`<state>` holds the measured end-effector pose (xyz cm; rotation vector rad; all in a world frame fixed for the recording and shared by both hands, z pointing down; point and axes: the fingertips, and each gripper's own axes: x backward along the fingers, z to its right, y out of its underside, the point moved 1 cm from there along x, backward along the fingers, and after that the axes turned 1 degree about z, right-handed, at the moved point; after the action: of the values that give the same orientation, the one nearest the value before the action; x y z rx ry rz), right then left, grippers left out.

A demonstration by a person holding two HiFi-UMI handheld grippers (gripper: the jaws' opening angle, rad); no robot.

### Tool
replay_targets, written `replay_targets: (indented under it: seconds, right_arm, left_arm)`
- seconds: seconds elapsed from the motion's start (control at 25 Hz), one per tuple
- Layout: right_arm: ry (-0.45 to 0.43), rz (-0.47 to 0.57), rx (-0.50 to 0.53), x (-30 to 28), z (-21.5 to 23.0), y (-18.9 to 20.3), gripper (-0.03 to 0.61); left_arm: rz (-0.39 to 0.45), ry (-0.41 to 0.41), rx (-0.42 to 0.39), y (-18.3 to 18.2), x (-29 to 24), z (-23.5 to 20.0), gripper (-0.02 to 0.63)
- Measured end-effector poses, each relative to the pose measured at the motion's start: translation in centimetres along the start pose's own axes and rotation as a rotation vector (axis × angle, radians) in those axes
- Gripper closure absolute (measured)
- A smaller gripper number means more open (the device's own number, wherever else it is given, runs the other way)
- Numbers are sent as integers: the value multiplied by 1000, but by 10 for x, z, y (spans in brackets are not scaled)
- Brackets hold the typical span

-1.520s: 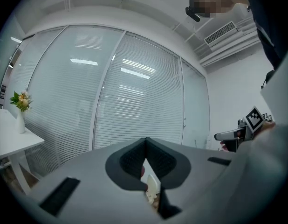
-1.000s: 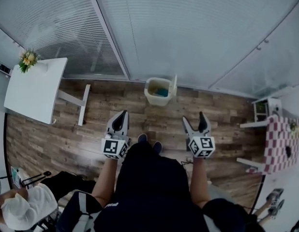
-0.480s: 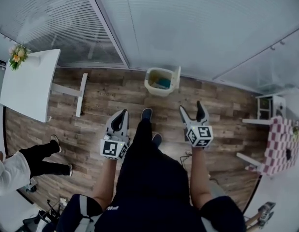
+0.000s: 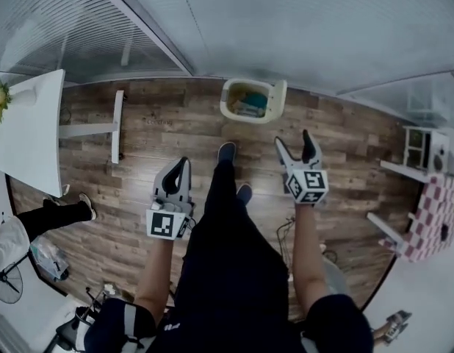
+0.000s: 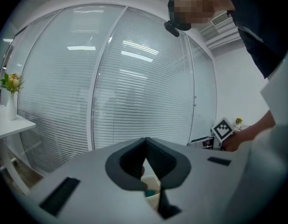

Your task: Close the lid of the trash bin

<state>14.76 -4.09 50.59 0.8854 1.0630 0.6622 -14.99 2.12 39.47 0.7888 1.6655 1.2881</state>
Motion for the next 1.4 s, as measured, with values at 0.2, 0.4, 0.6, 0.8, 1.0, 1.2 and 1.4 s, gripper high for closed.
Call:
replay_targets:
  seconds: [0.2, 0.4, 0.6, 0.8, 1.0, 1.2, 1.4]
  right_arm:
    - [14, -23, -33, -55, 34, 18, 227]
    - [30, -45, -67, -87, 40, 46, 227]
    - [14, -79, -51, -119, 51, 73, 227]
    - [31, -112, -70, -145, 69, 102, 227]
    - [34, -123, -86, -170, 80, 124, 227]
    - [32, -147, -82, -186, 77, 142, 228]
    - [73, -144, -87, -188, 83, 150, 229]
  left_arm:
    - [-42, 8, 13, 30, -54, -10, 607]
    - [-98, 27, 37, 69, -78, -14, 607]
    - [-136, 40, 63, 102, -99, -17, 607]
    - [-173, 53, 82, 132, -113, -18, 607]
    - [-188, 71, 92, 155, -123, -18, 607]
    - [-231, 70, 108, 181, -121, -21, 607]
    - [-231, 80, 113, 192, -120, -24, 607]
